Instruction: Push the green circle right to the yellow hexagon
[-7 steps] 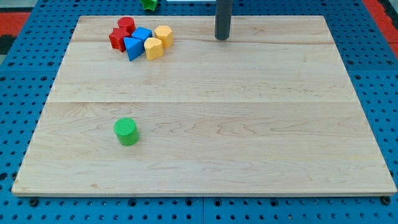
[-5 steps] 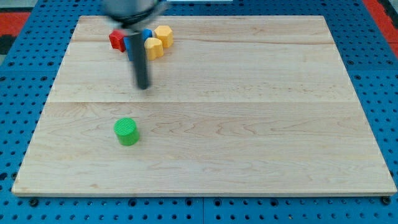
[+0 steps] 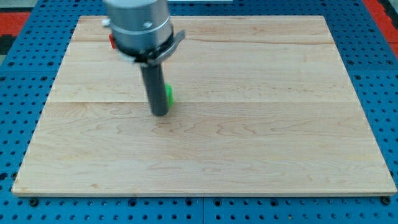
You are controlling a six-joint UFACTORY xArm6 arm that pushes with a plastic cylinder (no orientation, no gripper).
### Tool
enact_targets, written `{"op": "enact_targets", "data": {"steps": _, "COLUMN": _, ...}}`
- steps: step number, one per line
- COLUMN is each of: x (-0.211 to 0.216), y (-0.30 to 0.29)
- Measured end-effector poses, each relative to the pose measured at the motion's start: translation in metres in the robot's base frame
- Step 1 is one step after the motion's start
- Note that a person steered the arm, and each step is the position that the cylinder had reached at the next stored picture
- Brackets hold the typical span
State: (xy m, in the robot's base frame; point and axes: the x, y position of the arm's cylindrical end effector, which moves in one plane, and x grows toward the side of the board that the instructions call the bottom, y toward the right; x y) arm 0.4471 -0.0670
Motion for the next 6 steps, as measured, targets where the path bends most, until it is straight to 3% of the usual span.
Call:
{"op": "enact_targets", "data": {"steps": 2, "x": -0.079, "y": 0.048}}
{"op": "enact_targets", "data": {"steps": 3, "x": -0.031, "y": 0.051}}
{"op": "enact_targets", "data": {"steps": 4, "x": -0.055, "y": 0.014}}
{"op": "enact_targets", "data": {"steps": 6, "x": -0.123, "y": 0.022}}
